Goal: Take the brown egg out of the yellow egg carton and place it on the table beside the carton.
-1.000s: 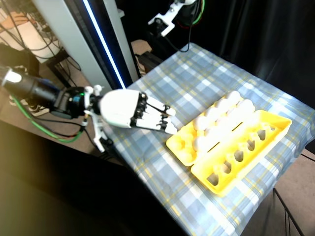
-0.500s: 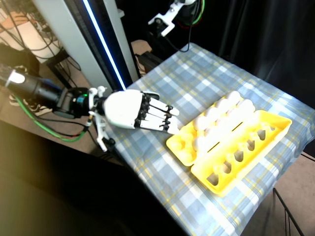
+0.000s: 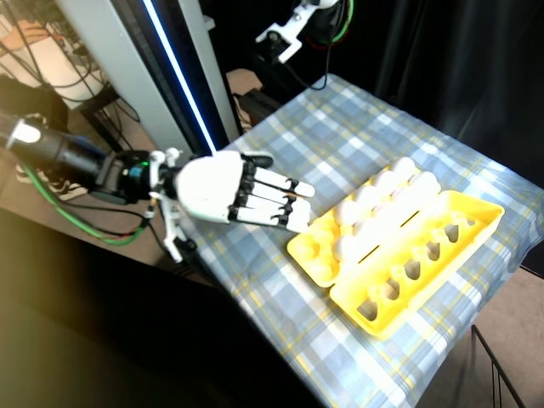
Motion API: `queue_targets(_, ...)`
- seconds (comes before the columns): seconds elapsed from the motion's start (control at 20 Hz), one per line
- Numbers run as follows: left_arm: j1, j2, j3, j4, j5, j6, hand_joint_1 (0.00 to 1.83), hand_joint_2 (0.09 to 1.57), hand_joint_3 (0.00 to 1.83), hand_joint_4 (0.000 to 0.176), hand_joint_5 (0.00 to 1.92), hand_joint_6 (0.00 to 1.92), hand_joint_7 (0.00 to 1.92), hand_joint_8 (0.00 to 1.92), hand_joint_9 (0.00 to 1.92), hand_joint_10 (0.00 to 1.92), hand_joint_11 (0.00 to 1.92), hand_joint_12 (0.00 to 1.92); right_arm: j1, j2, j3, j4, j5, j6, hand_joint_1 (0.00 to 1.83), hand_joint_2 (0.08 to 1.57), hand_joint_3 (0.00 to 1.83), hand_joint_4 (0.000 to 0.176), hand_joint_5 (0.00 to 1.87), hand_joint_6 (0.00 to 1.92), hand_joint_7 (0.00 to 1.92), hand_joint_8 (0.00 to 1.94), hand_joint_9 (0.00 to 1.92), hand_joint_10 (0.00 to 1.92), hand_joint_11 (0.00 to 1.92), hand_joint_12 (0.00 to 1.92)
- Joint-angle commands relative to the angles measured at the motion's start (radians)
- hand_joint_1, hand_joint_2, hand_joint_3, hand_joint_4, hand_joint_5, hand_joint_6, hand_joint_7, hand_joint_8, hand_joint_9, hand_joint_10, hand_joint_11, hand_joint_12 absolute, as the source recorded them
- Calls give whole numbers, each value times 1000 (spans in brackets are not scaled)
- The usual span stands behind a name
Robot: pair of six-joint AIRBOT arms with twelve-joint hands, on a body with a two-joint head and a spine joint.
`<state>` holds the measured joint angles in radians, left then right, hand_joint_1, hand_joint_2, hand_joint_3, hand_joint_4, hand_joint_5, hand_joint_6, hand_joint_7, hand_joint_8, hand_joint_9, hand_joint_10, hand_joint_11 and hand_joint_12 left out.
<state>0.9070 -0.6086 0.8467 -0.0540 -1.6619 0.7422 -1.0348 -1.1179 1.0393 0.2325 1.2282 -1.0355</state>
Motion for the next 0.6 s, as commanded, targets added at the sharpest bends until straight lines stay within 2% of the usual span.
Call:
queue_targets(0.0, -19, -9, -11, 25, -74, -9, 256, 1276, 0, 0, 912, 1921, 1226, 1921, 1273, 1921, 1039, 1921, -6, 9, -11, -6, 171, -4, 7, 901, 1, 0, 46, 0, 176, 0, 53, 0, 5, 111)
queue_targets(0.05, -19, -9, -11, 25, -74, -9, 262, 1270, 0, 0, 914, 1921, 1230, 1921, 1272, 1921, 1024, 1921, -22, 22, -25, 8, 208, -7, 1, 892, 0, 0, 11, 0, 102, 1, 10, 0, 0, 21)
queue_targets(0.15, -19, -9, -11, 25, -74, -9, 259, 1267, 0, 0, 910, 1921, 1231, 1921, 1267, 1921, 1022, 1921, -58, 40, -53, 27, 264, -10, 0, 866, 0, 0, 0, 0, 22, 0, 0, 0, 0, 0)
queue_targets(0.45, -19, -10, -12, 25, -74, -9, 277, 1256, 0, 0, 912, 1921, 1236, 1921, 1285, 1921, 1111, 1921, -206, 60, -127, 131, 421, -12, 0, 791, 0, 0, 0, 0, 0, 0, 0, 0, 0, 0)
queue_targets(0.5, -19, -10, -12, 25, -74, -9, 257, 1264, 2, 0, 896, 1921, 1234, 1921, 1286, 1921, 1113, 1921, -209, 60, -129, 134, 424, -12, 0, 783, 0, 15, 0, 0, 0, 0, 0, 0, 0, 0)
queue_targets(0.55, -19, -10, -12, 25, -74, -9, 274, 1268, 2, 0, 900, 1921, 1232, 1921, 1285, 1921, 1119, 1921, -224, 60, -137, 148, 437, -12, 0, 773, 0, 39, 0, 0, 0, 0, 0, 0, 0, 0)
